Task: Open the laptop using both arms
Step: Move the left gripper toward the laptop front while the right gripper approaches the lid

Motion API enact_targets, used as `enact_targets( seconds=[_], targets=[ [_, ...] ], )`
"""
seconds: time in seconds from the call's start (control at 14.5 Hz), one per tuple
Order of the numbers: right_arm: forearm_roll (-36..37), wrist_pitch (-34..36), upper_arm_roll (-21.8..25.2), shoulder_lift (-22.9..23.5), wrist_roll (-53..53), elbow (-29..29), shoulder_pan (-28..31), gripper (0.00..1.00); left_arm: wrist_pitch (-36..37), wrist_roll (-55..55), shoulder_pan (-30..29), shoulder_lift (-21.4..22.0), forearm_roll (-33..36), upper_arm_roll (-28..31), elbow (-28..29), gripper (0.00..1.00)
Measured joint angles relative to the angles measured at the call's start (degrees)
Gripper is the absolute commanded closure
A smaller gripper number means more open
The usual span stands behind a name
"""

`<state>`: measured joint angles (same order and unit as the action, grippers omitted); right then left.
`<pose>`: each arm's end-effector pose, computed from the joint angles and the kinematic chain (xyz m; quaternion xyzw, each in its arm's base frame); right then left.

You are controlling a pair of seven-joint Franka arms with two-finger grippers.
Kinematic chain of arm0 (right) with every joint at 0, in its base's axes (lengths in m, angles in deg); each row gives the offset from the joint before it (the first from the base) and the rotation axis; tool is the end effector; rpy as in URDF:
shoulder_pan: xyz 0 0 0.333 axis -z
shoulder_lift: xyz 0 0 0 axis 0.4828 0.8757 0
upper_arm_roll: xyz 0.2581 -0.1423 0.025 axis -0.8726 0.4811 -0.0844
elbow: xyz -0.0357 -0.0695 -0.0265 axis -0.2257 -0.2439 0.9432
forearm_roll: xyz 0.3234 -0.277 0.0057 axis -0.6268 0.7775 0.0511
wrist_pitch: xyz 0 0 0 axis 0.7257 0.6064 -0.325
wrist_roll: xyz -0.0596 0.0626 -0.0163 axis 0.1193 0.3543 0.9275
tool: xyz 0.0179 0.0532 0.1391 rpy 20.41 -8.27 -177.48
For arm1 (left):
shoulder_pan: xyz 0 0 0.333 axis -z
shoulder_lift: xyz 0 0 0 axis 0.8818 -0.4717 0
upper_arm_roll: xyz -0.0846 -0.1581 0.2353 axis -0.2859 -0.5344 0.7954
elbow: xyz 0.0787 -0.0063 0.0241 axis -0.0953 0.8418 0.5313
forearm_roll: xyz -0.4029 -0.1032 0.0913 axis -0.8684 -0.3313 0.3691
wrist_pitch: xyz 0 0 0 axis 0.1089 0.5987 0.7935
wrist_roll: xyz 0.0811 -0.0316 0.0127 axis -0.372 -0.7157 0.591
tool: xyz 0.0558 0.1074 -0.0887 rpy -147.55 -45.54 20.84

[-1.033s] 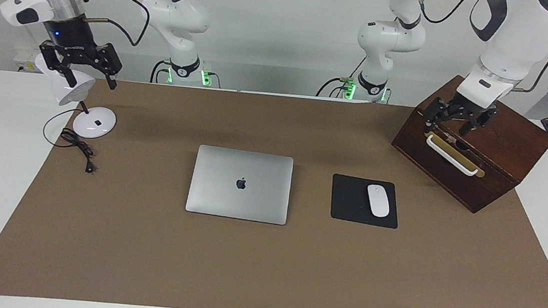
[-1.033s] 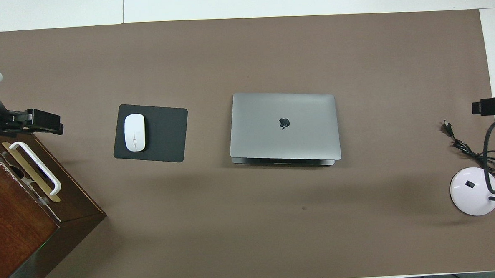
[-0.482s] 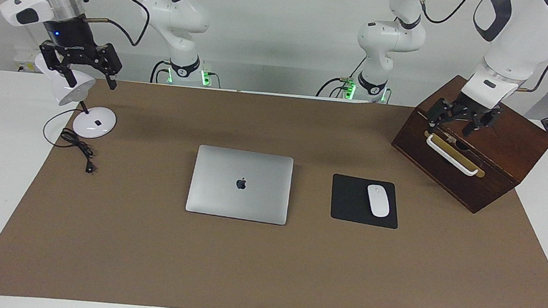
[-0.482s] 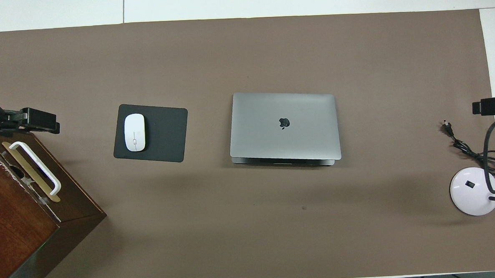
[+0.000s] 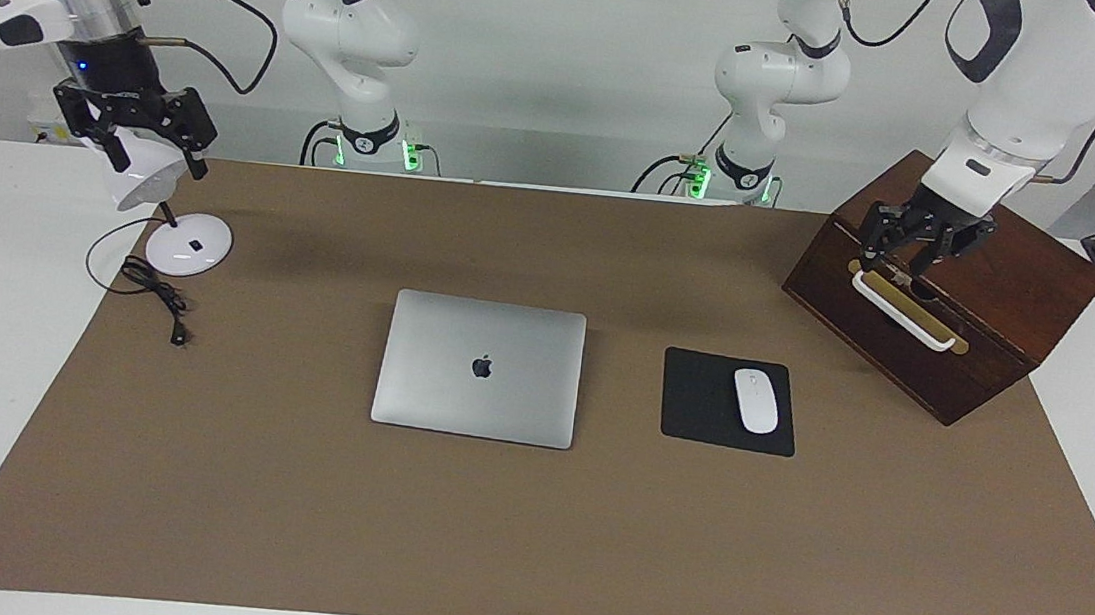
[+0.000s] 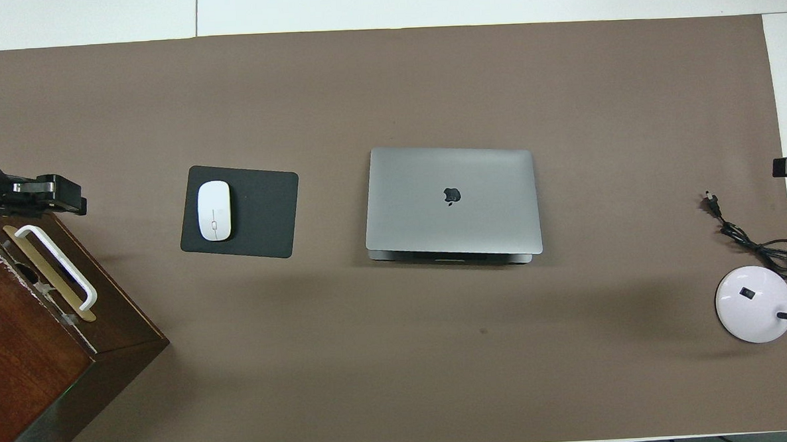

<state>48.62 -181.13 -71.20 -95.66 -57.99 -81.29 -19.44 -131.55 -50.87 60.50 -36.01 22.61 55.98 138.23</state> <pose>0.5588 -0.0857 0.5596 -0.9942 0.0366 -0.0999 0.0144 0.5829 -0.0431 0.5414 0.9997 -0.0247 -0.0025 0.0089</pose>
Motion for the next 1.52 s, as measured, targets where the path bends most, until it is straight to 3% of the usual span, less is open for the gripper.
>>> enact_targets(
  seconds=[0.48, 0.96, 1.24, 1.52],
  targets=[
    [-9.52, -28.79, -0.65, -0.45, 2.24, -19.60, -3.72, 0.00, -0.83, 4.70, 0.05, 0.00, -0.24, -0.29, 0.00, 1.00],
    [-13.54, -50.10, -1.11, -3.15, 31.81, -31.84, -20.68, 0.00, -3.48, 4.92, 0.12, 0.09, -0.26, -0.76, 2.07, 1.00],
    [-13.59, -59.99, -1.24, -3.74, 49.16, -37.22, -29.12, 0.00, -11.92, 4.92, 0.70, 2.67, -1.71, -1.43, 11.09, 1.00],
    [-13.60, -62.82, -1.34, -4.93, 63.07, -39.50, -33.85, 0.00, -20.77, 4.98, 3.37, 7.72, -4.46, -1.70, 22.56, 1.00]
  ],
)
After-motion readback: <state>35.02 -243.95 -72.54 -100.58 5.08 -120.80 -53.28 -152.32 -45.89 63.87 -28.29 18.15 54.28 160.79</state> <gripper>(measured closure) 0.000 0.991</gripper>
